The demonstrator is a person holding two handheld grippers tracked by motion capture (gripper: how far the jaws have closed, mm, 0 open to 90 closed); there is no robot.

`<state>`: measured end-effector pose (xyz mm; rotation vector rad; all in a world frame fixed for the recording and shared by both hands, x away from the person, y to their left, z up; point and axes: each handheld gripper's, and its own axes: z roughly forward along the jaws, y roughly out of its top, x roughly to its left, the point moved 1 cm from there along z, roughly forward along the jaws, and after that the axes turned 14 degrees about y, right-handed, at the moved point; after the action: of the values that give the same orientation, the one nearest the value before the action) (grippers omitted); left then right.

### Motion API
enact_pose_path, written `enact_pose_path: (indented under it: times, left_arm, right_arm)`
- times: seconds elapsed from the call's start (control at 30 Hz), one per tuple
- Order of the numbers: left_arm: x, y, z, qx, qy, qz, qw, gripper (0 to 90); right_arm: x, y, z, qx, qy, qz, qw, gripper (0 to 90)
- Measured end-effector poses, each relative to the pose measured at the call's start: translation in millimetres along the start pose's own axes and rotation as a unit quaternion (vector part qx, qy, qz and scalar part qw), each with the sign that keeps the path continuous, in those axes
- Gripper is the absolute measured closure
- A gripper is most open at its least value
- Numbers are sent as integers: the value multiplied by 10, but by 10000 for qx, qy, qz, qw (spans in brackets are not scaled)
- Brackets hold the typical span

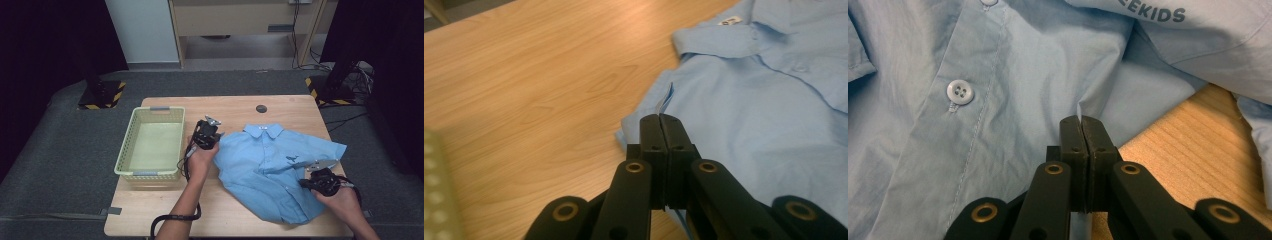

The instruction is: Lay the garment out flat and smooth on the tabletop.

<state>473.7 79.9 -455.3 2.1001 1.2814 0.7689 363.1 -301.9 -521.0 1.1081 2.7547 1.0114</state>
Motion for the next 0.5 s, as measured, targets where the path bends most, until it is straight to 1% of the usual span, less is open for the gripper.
enact_pose_path:
  times: [0.13, 0.2, 0.4, 0.47, 0.5]
  left_arm:
    - [130, -32, -38, 28, 100, -132, 9999, 900]
    - [168, -51, -41, 56, 142, -180, 9997, 900]
    - [182, -103, -15, 182, 245, -233, 9993, 899]
    - [163, -108, -19, 194, 300, -197, 9992, 844]
    - [153, -108, -21, 196, 318, -155, 9992, 846]
  right_arm:
    - [12, 1, -6, -6, -13, -3, 10000, 895]
    - [25, 2, -5, -18, -12, -11, 10000, 895]
    - [37, 4, -16, -66, 37, -27, 10000, 895]
    - [38, 3, -18, -86, 67, -26, 9999, 895]
    - [40, 3, -21, -94, 82, -23, 9999, 896]
